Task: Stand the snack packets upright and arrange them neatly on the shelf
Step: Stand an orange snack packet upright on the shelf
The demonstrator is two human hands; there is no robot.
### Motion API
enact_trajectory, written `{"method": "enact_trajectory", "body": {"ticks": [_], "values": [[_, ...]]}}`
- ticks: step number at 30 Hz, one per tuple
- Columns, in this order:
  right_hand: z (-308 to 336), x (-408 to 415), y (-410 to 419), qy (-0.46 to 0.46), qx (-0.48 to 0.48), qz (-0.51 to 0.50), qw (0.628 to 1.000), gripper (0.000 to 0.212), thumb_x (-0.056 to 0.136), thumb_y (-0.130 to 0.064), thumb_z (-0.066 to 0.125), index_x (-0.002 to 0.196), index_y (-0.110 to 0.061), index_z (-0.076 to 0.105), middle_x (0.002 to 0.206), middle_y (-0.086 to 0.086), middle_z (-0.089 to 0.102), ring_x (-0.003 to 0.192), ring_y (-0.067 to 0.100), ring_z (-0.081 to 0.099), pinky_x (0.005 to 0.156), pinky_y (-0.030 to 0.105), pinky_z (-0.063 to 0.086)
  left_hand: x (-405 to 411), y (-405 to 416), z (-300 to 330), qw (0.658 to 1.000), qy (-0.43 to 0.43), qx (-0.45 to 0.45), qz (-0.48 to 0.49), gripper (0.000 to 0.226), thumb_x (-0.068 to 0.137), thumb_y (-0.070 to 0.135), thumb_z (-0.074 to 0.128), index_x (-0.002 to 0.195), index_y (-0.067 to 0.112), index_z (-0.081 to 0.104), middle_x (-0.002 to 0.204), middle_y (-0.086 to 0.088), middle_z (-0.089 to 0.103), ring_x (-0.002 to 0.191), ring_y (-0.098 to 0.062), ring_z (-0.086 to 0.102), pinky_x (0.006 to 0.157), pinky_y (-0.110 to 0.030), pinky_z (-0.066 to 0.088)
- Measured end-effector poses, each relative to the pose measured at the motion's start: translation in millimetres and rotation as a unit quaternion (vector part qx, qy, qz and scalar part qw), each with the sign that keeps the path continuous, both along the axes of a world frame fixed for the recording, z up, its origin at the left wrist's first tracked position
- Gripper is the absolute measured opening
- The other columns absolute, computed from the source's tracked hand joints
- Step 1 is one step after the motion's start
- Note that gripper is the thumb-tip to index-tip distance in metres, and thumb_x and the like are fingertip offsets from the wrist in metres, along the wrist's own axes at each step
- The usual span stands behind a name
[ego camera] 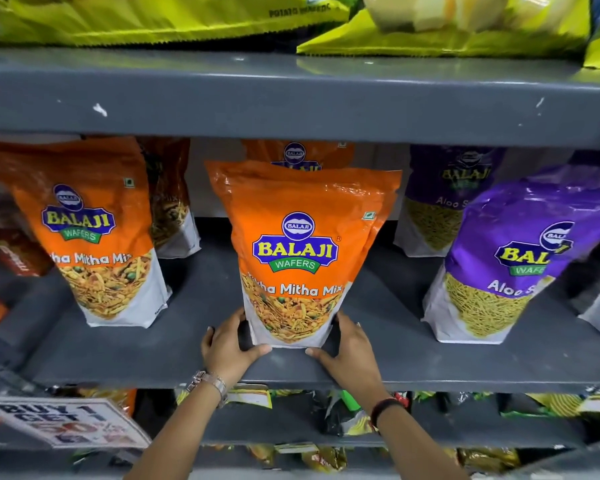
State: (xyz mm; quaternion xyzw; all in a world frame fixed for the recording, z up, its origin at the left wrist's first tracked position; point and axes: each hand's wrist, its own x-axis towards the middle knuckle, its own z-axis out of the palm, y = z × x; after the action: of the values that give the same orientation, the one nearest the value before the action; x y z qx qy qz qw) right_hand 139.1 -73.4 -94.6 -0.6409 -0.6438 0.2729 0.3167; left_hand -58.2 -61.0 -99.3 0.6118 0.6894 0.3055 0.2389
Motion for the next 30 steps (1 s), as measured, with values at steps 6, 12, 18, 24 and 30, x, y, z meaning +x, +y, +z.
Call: {"method": "enact_trajectory", "body": {"ticks": [6,12,18,24,30], "values": [[1.6,2.4,-2.3,0.026,-0.011,-0.008,1.0,0.061,0.067,-0.024,0.077,0.118,-0.019,0.045,0.123,0.004,0.06,0.116,0.024,0.049,0.104,0.042,0.039,0.9,-1.1,-3.7,1.0,0.012,0.011,0.001,0.066,0.065,0.035,0.074,0.121,0.021,0.043,0.129,-0.001,0.056,0.124,-0.021,0.044,0.113,-0.042,0.008],[5.0,6.0,-3.2,0.042,-0.017,-0.02,0.999,0.063,0.064,-0.019,0.08,0.118,-0.016,0.047,0.123,0.004,0.06,0.114,0.021,0.051,0.093,0.028,0.041,-1.1,0.7,-6.2,0.999,0.02,0.001,-0.025,0.075,0.058,0.052,0.063,0.124,0.022,0.04,0.136,0.001,0.049,0.13,-0.018,0.037,0.113,-0.042,0.004],[4.7,3.9,-4.3,0.038,-0.015,-0.028,0.999,0.063,0.063,-0.02,0.081,0.117,-0.016,0.048,0.122,0.006,0.06,0.113,0.022,0.052,0.092,0.028,0.042,-2.8,1.0,-7.7,0.999,0.022,-0.004,-0.036,0.074,0.06,0.053,0.062,0.124,0.023,0.039,0.137,0.002,0.048,0.131,-0.017,0.037,0.113,-0.043,0.004],[8.1,6.9,-12.2,0.104,0.0,-0.03,0.994,0.07,0.058,-0.017,0.083,0.117,-0.021,0.046,0.112,-0.01,0.055,0.104,0.006,0.05,0.09,0.016,0.038,-5.5,-4.1,-4.4,0.998,-0.014,0.007,-0.059,0.074,0.07,0.035,0.069,0.132,0.022,0.031,0.14,0.005,0.042,0.132,-0.02,0.035,0.115,-0.046,0.004],[13.9,-9.8,-49.9,0.024,0.171,-0.038,0.984,0.035,0.08,-0.049,0.056,0.099,-0.02,0.052,0.094,-0.008,0.052,0.091,0.0,0.039,0.08,-0.002,0.028,-39.7,-35.2,7.5,0.987,-0.092,0.131,0.033,0.054,0.076,0.012,0.065,0.125,0.01,0.043,0.133,-0.01,0.05,0.123,-0.026,0.045,0.105,-0.052,0.037]]}}
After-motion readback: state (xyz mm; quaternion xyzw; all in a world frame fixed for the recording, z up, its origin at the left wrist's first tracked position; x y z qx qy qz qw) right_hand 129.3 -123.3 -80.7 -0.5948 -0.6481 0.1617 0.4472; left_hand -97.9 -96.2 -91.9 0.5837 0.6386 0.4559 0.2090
